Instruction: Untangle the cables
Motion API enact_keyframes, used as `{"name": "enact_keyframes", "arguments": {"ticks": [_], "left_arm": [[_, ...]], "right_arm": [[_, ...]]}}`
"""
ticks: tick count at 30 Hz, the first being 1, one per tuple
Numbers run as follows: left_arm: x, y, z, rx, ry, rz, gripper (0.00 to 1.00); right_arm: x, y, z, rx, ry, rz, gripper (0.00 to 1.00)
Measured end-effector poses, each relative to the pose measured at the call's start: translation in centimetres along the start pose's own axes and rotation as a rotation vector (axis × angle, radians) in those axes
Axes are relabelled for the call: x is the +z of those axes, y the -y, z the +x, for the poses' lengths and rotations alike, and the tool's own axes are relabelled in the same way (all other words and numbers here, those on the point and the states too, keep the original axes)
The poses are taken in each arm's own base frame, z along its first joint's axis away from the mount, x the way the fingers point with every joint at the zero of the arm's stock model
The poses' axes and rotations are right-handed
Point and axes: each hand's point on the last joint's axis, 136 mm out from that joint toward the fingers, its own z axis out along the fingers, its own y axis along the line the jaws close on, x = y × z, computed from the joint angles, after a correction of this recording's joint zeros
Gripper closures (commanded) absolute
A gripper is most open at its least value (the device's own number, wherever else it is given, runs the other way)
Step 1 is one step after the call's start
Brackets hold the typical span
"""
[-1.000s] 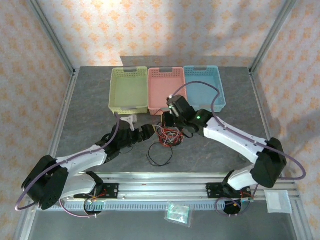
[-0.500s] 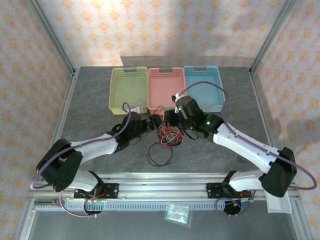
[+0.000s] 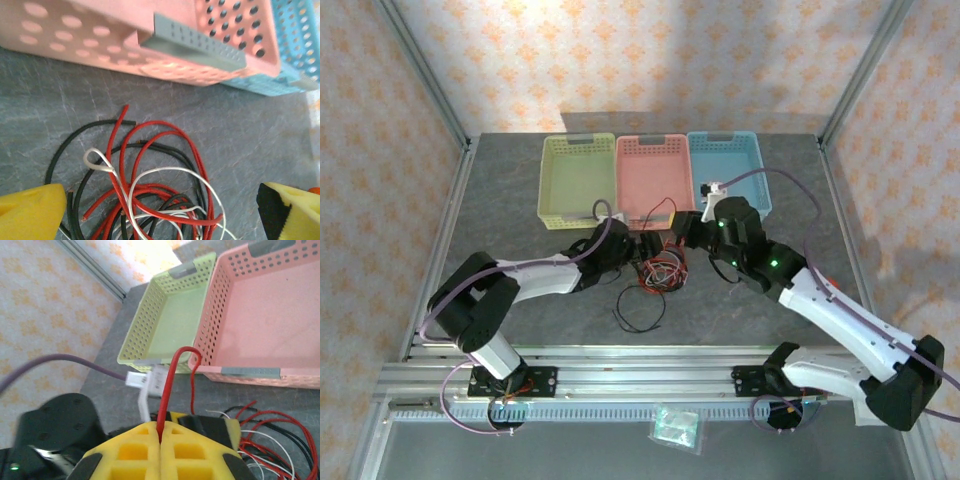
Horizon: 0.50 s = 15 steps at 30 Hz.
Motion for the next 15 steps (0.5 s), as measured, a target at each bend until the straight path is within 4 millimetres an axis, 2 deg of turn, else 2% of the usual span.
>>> {"name": "enact_keyframes", "arguments": {"ticks": [8,11,15], "left_arm": [[1.0,-1.2,2.3,0.035,-0.054,-0.091,0.02],[0.9,-1.8,2.6,0.039,-0.056,-0.126,0.03],[0.8,-2.6,3.1,0.036,-0.057,-0.173,0.04]], "right_arm": [[-1.8,-0.2,-2.0,-0.014,0.087,0.009,1.0],[-3.2,-0.7,-3.6,-0.027,0.148,0.011,1.0],[-5.8,-2.3,-6.7,-0.059,0.248,-0.013,1.0]]}}
